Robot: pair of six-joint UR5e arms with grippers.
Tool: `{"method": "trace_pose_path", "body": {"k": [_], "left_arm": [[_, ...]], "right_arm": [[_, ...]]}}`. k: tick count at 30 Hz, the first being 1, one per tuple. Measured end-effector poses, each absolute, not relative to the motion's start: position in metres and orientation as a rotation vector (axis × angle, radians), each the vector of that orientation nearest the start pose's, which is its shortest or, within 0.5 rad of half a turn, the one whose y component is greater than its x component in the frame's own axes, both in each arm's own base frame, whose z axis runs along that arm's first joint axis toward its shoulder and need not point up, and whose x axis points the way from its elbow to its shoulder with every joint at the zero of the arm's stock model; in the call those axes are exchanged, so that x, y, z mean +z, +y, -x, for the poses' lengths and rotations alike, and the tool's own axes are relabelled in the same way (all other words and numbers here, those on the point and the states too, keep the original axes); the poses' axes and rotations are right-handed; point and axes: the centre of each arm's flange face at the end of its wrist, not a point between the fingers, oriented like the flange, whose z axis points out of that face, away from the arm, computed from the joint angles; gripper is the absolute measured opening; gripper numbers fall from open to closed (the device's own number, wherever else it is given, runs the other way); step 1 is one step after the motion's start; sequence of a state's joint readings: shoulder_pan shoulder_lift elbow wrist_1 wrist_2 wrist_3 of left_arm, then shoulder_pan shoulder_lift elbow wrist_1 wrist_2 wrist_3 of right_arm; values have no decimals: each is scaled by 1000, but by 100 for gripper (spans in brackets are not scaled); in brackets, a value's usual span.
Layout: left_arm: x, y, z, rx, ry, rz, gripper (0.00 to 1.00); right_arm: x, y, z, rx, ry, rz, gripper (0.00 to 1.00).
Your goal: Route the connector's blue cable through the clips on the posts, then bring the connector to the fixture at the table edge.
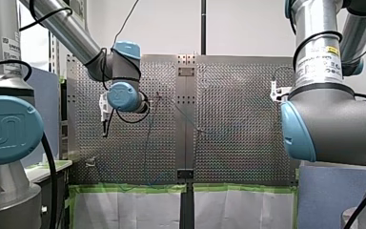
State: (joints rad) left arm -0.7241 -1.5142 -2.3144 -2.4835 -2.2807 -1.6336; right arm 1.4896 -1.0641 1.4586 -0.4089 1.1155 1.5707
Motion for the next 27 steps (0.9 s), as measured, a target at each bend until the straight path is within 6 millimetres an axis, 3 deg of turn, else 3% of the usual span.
{"method": "trace_pose_path", "body": {"k": [27], "left_arm": [[236,-285,-218,-42,1592,21,100]], "right_arm": [[284,-673,-115,1437,-1041,-1428,100]]}}
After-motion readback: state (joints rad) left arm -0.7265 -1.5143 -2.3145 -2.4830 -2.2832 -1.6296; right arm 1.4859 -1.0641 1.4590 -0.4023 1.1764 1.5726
